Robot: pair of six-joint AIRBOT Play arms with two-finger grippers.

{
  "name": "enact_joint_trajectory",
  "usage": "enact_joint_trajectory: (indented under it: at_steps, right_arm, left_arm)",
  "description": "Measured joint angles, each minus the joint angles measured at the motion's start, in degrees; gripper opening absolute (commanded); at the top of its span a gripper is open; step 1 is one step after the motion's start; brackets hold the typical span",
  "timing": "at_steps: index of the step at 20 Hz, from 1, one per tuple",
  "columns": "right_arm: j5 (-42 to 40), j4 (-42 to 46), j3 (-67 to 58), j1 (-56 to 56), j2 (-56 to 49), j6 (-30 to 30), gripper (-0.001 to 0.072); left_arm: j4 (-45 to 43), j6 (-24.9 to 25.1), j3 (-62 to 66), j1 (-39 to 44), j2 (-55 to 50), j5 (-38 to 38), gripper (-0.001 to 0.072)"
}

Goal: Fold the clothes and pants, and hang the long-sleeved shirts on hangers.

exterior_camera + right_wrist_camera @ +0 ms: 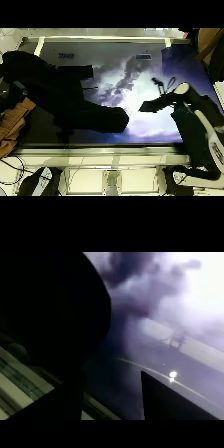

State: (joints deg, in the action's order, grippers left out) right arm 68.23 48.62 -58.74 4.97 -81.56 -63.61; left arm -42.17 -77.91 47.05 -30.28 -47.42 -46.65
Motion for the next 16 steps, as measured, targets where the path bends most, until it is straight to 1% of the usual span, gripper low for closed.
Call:
enact_joint_trajectory:
  at_steps: [3,5,6,7,8,10,12,14,16]
  right_arm:
    - [-0.6,-5.3,0.0,6.3,-5.6,5.1,0.0415]
    - [-3.4,-7.1,0.0,10.4,-7.5,7.5,0.0411]
    - [-5.2,-7.6,0.0,12.1,-8.1,8.2,0.039]
    - [-7.6,-8.0,0.0,13.6,-8.4,8.7,0.0166]
    - [-9.8,-8.3,0.0,14.7,-8.8,9.1,0.0009]
    - [-12.5,-8.1,-0.6,15.7,-9.0,9.2,0.0009]
    - [-11.8,-4.7,-2.4,14.7,-8.3,7.3,0.0008]
    - [-7.6,2.3,-6.1,12.1,-6.1,4.0,0.0008]
    - [-0.2,12.0,-12.6,8.7,-1.5,0.7,0.0007]
  left_arm:
    - [-0.7,0.2,0.0,-0.8,1.7,-2.1,0.0017]
    - [-0.8,0.2,0.0,-1.0,2.1,-2.7,0.0016]
    - [-1.0,0.3,0.0,-1.1,2.3,-3.0,0.0017]
    - [-1.0,0.3,0.0,-1.1,2.4,-3.0,0.0017]
    - [-1.0,0.3,0.0,-1.2,2.5,-3.2,0.0017]
    - [-1.1,0.4,0.1,-1.4,2.6,-3.3,0.0016]
    - [-1.6,0.4,0.8,-2.4,2.7,-3.4,0.0016]
    - [-3.2,0.4,3.0,-4.0,2.7,-4.1,0.0015]
    - [-5.6,0.4,7.6,-6.0,2.7,-5.0,0.0015]
